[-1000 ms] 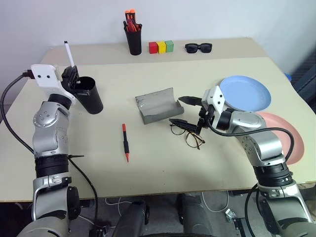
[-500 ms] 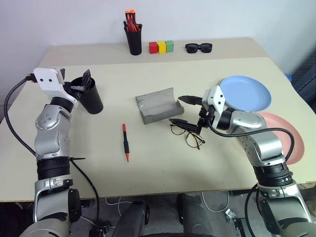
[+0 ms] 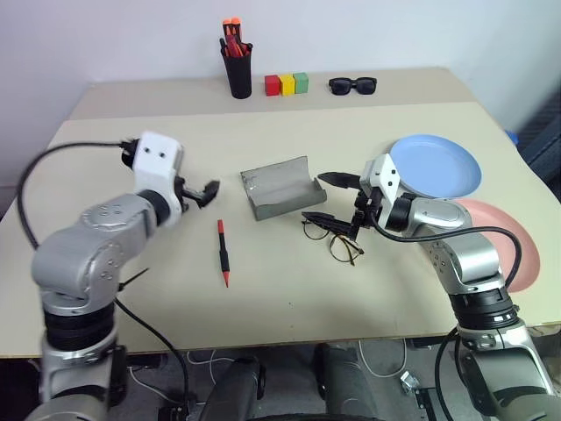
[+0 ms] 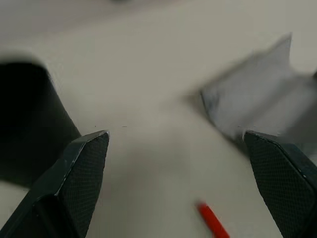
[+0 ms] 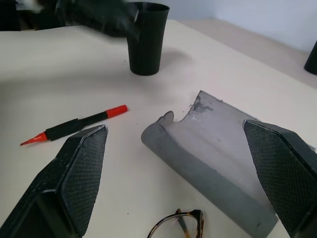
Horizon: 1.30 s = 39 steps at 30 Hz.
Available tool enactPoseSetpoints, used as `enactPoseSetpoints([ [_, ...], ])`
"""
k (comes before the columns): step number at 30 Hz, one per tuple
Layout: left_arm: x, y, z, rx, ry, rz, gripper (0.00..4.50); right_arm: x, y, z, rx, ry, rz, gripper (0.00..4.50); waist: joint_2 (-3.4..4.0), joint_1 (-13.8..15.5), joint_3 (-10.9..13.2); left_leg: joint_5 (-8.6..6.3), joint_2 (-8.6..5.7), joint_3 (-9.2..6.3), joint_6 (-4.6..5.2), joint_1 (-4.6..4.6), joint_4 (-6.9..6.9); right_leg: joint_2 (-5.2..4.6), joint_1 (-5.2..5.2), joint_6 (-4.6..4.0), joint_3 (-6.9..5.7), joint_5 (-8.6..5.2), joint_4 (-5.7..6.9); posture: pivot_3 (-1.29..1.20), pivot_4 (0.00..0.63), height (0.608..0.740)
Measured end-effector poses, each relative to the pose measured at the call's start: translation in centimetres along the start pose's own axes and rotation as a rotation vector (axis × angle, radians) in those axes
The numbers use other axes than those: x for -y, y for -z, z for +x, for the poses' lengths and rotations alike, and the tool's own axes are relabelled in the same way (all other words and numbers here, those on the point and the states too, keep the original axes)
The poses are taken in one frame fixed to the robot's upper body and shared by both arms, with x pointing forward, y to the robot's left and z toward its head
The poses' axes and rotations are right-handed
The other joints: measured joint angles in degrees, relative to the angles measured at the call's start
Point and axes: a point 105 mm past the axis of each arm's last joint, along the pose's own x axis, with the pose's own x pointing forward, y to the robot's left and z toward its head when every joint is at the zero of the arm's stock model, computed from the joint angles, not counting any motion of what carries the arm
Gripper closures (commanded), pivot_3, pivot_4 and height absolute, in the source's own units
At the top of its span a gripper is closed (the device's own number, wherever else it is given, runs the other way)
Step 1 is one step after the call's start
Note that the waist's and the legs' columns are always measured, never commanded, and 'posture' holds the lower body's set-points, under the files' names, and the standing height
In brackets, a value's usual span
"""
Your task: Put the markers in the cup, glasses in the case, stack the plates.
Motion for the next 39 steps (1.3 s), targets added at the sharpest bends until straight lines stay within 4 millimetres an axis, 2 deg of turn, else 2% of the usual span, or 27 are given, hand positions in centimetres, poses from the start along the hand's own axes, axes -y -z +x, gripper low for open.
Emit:
enactPoseSetpoints([
  [4,0.7,2.1,0.4,-0.129,-0.015,-0.082,0.07,-0.1,-0.1,0.1,0.003,-0.006,-0.002,0.00,-0.02,-0.06,0.01,0.01,0.00,-0.02,-0.03,0.00,-0.01,0.01,-0.02,-0.01,0.00,0.00,-0.01,0.00,0.150,0.740],
  [7,1.0,3.1,0.7,-0.165,-0.036,-0.103,0.07,0.0,-0.1,0.1,0.003,-0.002,-0.002,0.00,-0.02,-0.09,0.01,0.14,0.00,0.00,-0.27,0.00,-0.02,0.01,-0.03,-0.01,0.00,0.00,-0.01,0.00,0.150,0.740],
  [12,1.0,6.1,1.1,-0.265,-0.065,-0.138,0.07,0.0,0.0,0.0,0.002,0.006,0.000,0.00,-0.02,0.09,0.01,0.12,0.00,-0.01,-0.22,-0.01,-0.02,0.00,-0.02,-0.01,0.01,0.00,-0.01,0.00,0.150,0.740],
  [16,1.7,6.6,1.5,-0.281,-0.057,-0.169,0.07,-0.1,0.1,0.0,0.001,0.006,0.002,0.00,-0.03,0.21,0.01,0.05,-0.01,-0.01,-0.10,-0.02,0.00,-0.01,0.01,-0.01,0.01,0.00,-0.02,0.00,0.150,0.740],
  [19,1.9,6.5,1.7,-0.285,-0.062,-0.175,0.94,-0.1,0.1,0.0,0.003,0.006,-0.001,0.00,-0.02,0.17,0.00,0.05,-0.01,-0.01,-0.11,0.01,0.00,-0.01,0.01,-0.01,0.00,0.00,-0.01,0.00,0.150,0.740],
  [26,2.1,6.6,2.0,-0.296,-0.055,-0.189,4.44,-0.1,-0.1,0.0,0.017,0.005,-0.018,0.00,-0.02,0.22,0.00,0.05,-0.01,-0.01,-0.11,0.01,0.01,-0.02,0.02,-0.01,0.01,0.00,-0.02,0.00,0.150,0.740],
  [35,1.8,6.5,1.8,-0.294,-0.037,-0.170,4.48,0.2,0.3,-0.1,0.012,0.011,-0.007,0.00,-0.02,0.12,-0.01,0.06,-0.01,0.00,-0.12,0.01,0.00,-0.01,0.02,-0.01,0.01,0.00,-0.02,0.00,0.150,0.740],
  [37,1.7,4.7,2.1,-0.198,-0.022,-0.166,4.48,0.2,0.4,-0.1,0.008,0.012,-0.006,0.00,-0.02,0.12,-0.01,0.08,-0.01,0.00,-0.16,0.00,0.00,-0.01,0.01,-0.01,0.00,0.00,-0.02,0.00,0.150,0.740],
  [39,1.2,0.8,2.3,0.013,0.007,-0.151,4.48,0.2,0.6,-0.1,0.006,0.011,-0.002,0.00,-0.03,0.19,0.00,0.20,0.00,0.01,-0.38,-0.03,0.01,-0.01,0.00,-0.02,0.00,0.00,-0.05,0.00,0.150,0.740],
])
